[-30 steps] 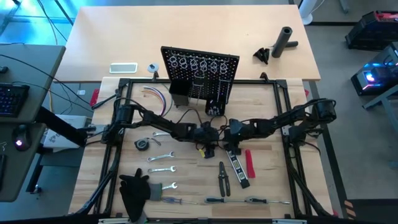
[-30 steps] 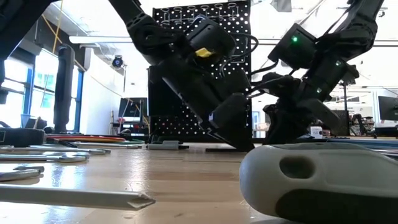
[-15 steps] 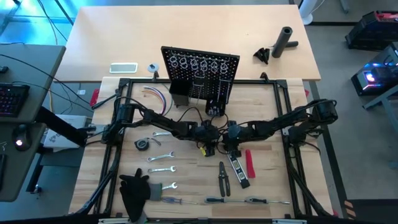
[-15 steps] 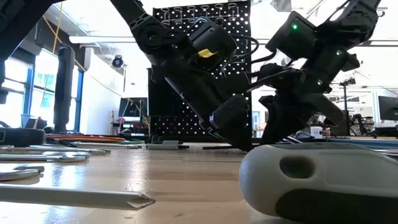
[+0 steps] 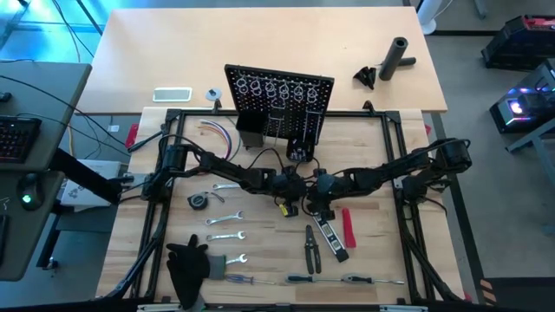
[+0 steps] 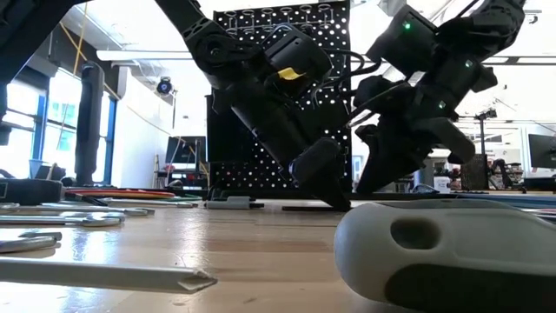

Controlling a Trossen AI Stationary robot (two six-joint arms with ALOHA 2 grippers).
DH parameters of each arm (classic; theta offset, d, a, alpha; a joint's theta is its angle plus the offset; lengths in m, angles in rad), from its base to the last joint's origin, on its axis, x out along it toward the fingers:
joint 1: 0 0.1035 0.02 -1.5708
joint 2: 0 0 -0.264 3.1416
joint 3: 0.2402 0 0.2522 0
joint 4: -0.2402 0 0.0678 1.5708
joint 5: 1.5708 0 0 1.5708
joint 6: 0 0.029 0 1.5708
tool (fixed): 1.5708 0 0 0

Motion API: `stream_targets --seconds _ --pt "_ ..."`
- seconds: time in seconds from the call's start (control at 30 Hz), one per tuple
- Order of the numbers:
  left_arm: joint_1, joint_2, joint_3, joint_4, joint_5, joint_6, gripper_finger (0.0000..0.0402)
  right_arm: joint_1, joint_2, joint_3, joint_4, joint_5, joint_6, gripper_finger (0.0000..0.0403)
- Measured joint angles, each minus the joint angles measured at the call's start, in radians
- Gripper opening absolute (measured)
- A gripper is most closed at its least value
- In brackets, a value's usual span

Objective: Hang tools onto peg board
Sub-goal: Hang the blue pick tool on the black pegboard

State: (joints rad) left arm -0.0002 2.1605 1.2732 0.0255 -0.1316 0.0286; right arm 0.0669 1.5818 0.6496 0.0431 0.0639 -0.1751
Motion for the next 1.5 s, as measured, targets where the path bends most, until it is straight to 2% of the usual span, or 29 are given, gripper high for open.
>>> stream_targets --seconds 0.33,0.6,0.73,0.9,1.1,1.5 --pt "0.0 0.0 -0.001 -0.001 0.01 0.004 0.0002 -0.029 0.0 0.005 -0.102 0.033 0.046 0.0007" --pt "-0.004 0.0 -0.001 0.0 0.012 0.002 0.0007 -0.056 0.01 0.004 -0.078 0.018 0.056 0.0091" --pt "-0.005 0.0 -0.002 0.001 0.017 0.001 0.0019 -0.071 0.034 0.004 -0.077 0.0 0.066 0.0108" --pt "-0.005 0.0 -0.002 0.001 0.037 -0.009 0.0034 -0.074 0.096 0.007 -0.035 -0.034 0.07 0.0086" --pt "-0.005 0.0 -0.002 0.001 0.059 -0.009 0.0052 -0.073 0.119 0.009 -0.02 -0.03 0.063 0.0011" --pt "-0.006 -0.001 -0.002 -0.006 0.044 -0.01 0.0101 -0.046 0.077 0.004 -0.025 0.029 0.055 0.0002"
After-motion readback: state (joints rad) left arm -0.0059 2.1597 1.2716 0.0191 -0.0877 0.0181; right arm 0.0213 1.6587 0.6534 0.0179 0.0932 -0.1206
